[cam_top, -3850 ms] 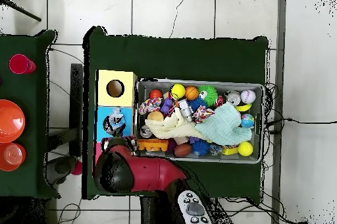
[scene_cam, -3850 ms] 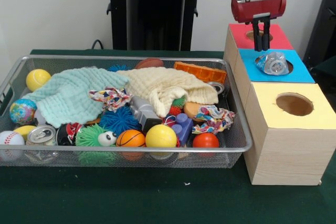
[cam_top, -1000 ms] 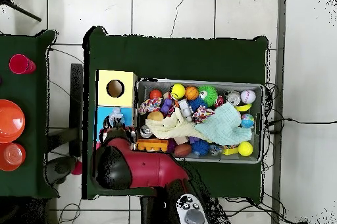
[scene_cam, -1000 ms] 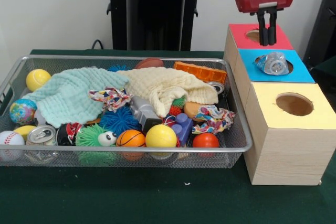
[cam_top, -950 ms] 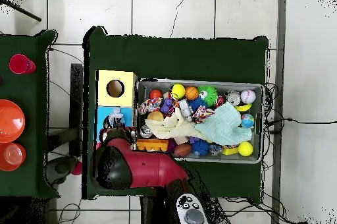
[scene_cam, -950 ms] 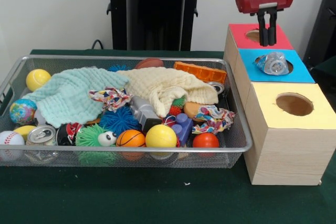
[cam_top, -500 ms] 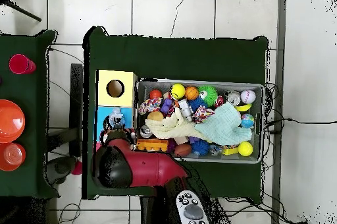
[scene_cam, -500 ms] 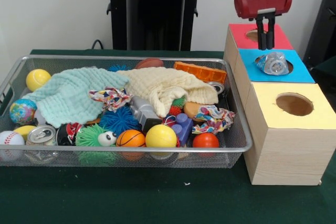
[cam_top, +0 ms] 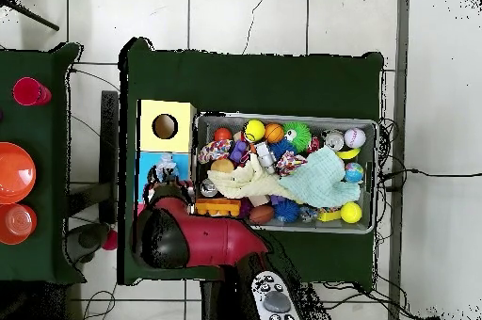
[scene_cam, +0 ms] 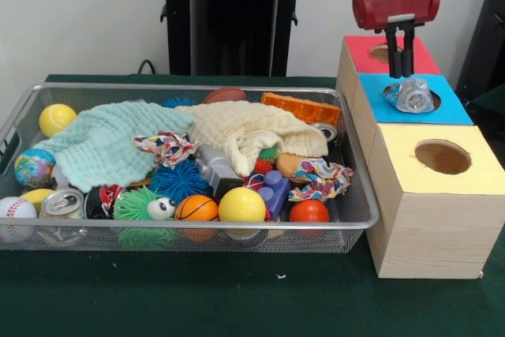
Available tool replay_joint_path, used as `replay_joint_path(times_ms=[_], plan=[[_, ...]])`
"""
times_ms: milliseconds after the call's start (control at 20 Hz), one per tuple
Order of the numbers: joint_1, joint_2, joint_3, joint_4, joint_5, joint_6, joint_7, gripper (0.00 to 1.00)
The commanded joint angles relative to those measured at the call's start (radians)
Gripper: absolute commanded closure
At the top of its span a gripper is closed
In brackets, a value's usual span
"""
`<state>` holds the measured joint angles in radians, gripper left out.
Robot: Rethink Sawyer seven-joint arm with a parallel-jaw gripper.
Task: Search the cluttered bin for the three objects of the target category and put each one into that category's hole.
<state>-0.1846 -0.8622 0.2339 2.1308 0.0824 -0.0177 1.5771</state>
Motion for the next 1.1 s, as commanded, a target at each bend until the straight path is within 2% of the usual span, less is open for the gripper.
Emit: replay_joint_path(times_ms=[50,450,650,800,1100], plan=[[-0.02,0.034,0.044,-0.026,0.054,-0.094,0.283,1.0],[-0.023,0.054,0.045,-0.011,0.061,-0.164,0.306,1.0],[0.005,0.065,0.001,-0.03,0.071,-0.156,0.272,1.0],[0.056,0.07,-0.065,-0.06,0.081,-0.103,0.209,1.0],[0.115,0.104,-0.154,-0.109,0.062,-0.058,0.138,1.0]])
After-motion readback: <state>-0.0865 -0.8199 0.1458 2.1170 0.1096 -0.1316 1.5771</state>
